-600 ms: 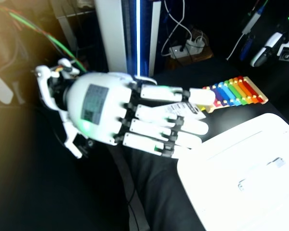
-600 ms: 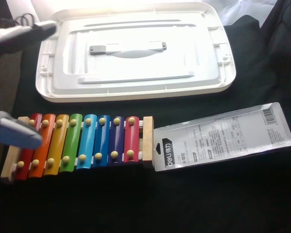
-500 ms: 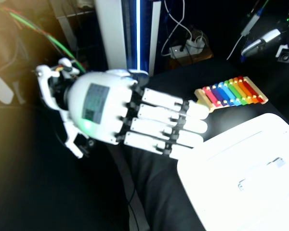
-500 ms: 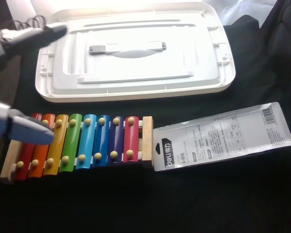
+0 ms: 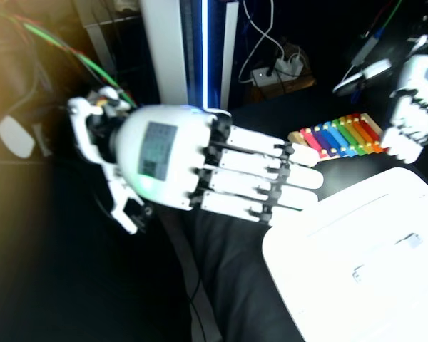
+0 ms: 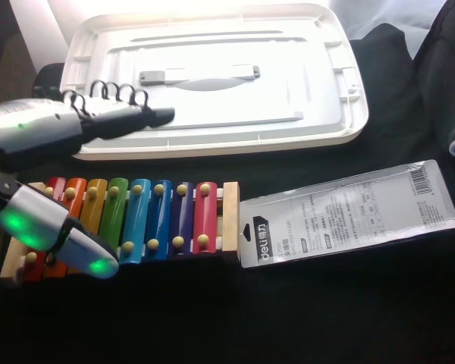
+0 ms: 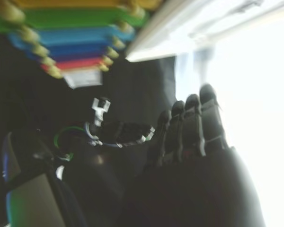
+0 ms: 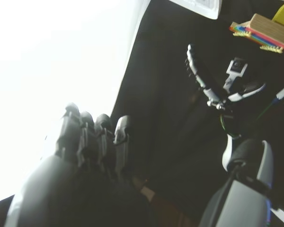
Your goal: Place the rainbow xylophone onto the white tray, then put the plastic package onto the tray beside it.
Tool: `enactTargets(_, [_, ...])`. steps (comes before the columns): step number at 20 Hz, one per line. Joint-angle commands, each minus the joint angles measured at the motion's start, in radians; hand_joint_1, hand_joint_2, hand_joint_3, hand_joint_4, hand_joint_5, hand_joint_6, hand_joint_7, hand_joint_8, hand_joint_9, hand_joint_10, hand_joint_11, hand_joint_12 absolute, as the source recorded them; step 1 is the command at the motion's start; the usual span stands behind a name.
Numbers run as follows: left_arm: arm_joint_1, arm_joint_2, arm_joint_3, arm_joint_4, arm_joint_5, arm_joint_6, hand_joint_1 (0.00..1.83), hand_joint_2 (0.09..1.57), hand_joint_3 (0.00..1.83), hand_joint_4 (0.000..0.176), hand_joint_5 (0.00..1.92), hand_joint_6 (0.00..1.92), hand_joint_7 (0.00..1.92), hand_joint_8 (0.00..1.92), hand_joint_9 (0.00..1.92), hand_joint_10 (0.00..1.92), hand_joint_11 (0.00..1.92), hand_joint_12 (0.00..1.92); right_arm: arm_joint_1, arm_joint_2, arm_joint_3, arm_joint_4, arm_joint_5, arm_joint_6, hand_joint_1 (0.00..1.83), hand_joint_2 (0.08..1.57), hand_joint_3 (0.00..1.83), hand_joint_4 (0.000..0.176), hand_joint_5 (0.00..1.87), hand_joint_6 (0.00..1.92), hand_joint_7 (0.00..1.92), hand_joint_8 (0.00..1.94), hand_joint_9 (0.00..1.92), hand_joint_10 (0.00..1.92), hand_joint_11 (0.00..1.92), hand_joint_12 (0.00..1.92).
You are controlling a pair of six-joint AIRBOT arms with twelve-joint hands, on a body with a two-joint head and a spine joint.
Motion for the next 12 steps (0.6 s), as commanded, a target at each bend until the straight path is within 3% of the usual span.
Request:
enactTargets(1, [-0.019, -0.004, 0.004, -0.018, -0.069, -0.022, 0.67, 0.68, 0.0, 0.0, 0.0, 0.0, 0.0, 0.0, 0.0, 0.0, 0.0, 0.0, 0.019, -0.003, 0.007, 0.055, 0.107, 0.009, 0.97, 0.63, 0.01, 0.0, 0.34, 0.0, 0.11, 0.0, 0.0, 0.0, 0.0, 0.0])
enactTargets(6, [-0.041, -0.031, 0.012, 0.079, -0.025, -0.08, 0.6, 0.64, 0.0, 0.0, 0.0, 0.0, 0.0, 0.0, 0.0, 0.0, 0.0, 0.0, 0.026, -0.008, 0.008, 0.05, 0.107, 0.013, 0.92, 0.71, 0.01, 0.0, 0.28, 0.0, 0.06, 0.0, 0.0, 0.0, 0.0, 0.0])
enactTargets(12, [-0.077, -0.078, 0.044, 0.191, 0.032, -0.15, 0.57, 0.62, 0.0, 0.006, 0.0, 0.0, 0.05, 0.01, 0.01, 0.0, 0.0, 0.0, 0.031, -0.015, 0.008, 0.038, 0.107, 0.019, 0.85, 0.71, 0.0, 0.0, 0.22, 0.0, 0.02, 0.0, 0.0, 0.0, 0.02, 0.01])
